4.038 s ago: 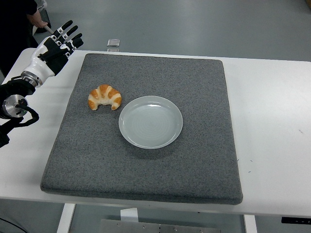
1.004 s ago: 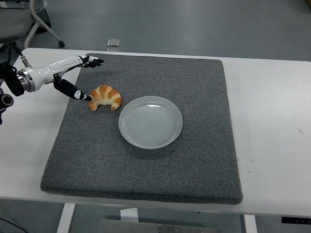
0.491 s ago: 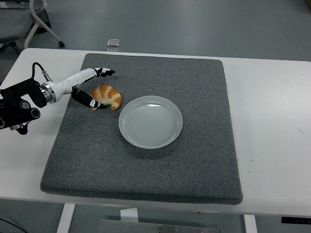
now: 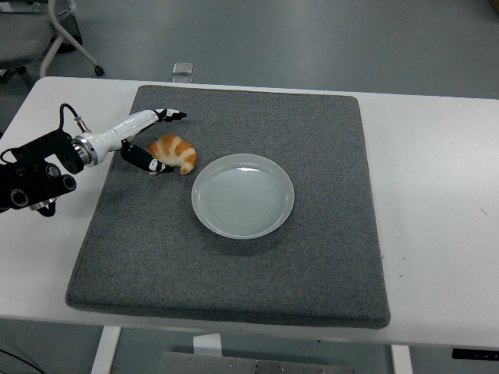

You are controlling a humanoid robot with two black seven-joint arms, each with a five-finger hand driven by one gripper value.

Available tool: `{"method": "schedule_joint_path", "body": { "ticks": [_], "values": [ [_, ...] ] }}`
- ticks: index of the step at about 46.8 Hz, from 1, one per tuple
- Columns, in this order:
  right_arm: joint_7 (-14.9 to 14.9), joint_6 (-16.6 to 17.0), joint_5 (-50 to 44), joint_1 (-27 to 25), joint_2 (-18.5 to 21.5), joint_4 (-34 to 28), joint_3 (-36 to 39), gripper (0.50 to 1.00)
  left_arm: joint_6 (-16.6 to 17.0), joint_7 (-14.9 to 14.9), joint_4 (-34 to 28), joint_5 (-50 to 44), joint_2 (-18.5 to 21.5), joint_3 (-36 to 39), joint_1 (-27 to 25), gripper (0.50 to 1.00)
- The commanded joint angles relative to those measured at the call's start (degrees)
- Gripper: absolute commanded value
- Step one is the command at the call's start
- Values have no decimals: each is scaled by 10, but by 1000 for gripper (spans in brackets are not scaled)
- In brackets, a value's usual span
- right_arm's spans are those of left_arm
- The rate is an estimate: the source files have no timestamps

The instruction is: Place the bread on the plate

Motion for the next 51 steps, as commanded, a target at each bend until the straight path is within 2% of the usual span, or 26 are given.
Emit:
{"method": "schedule_joint_path", "body": {
  "ticks": [1, 5, 7, 14, 18, 24, 27, 32, 42, 51],
  "values": [
    [0, 0, 0, 0, 0, 0, 0, 930, -1, -1, 0, -1, -2, 0, 2, 958],
    [0, 0, 0, 0, 0, 0, 0, 930, -1, -6, 0, -2, -2, 0, 3, 928],
    [0, -1, 0, 0, 0, 0, 0, 930, -1, -9, 0, -2, -2, 0, 3, 896],
    [0, -1, 0, 0, 0, 0, 0, 930, -1, -14, 0, -4, -5, 1, 8, 855],
    [0, -1, 0, 0, 0, 0, 0, 930, -2, -14, 0, -3, -8, 1, 14, 776],
    [0, -2, 0, 0, 0, 0, 0, 930, -3, -15, 0, -4, -8, 1, 15, 722],
    [0, -2, 0, 0, 0, 0, 0, 930, -4, -15, 0, -4, -8, 1, 16, 667],
    [0, -2, 0, 1, 0, 0, 0, 930, -4, -15, -2, -3, -8, 1, 18, 500],
    [0, -2, 0, 0, 0, 0, 0, 930, -3, -44, 0, -3, -3, -1, 11, 500],
    [0, -2, 0, 1, 0, 0, 0, 930, 0, -47, 1, -4, -1, -5, 10, 500]
  ]
}}
